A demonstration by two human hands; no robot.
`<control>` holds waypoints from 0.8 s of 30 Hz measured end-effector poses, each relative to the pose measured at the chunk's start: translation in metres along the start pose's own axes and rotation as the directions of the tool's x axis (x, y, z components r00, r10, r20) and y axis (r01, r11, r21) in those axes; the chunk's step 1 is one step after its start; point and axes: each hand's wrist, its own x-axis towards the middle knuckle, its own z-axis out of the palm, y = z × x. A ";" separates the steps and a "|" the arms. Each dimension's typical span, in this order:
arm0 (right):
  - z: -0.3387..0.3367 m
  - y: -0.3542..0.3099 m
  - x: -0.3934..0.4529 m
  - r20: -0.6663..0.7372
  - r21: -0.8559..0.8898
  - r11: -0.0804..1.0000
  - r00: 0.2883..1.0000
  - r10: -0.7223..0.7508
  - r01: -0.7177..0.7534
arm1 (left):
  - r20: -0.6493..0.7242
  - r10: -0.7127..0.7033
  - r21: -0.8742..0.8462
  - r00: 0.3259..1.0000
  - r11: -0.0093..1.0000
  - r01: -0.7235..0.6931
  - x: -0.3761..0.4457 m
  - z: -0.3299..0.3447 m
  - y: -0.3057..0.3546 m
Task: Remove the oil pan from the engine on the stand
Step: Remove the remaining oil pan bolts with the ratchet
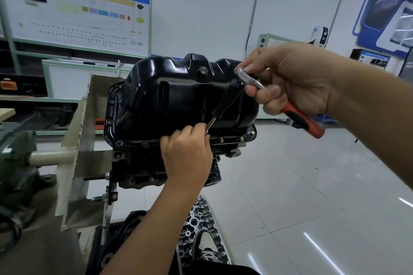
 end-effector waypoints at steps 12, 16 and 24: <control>0.054 0.020 -0.005 -0.253 0.305 0.947 0.967 -0.022 0.102 | -0.071 0.029 0.194 0.997 0.981 -0.015 -0.008 0.002 -0.006; 0.056 0.022 -0.007 -0.300 0.323 0.939 0.954 -0.020 0.121 | -0.015 0.006 0.091 1.000 0.996 -0.004 -0.007 -0.004 -0.003; 0.055 0.021 -0.013 -0.139 0.180 0.978 0.987 -0.080 0.105 | -0.030 0.017 -0.527 0.999 0.849 -0.031 0.032 -0.049 0.018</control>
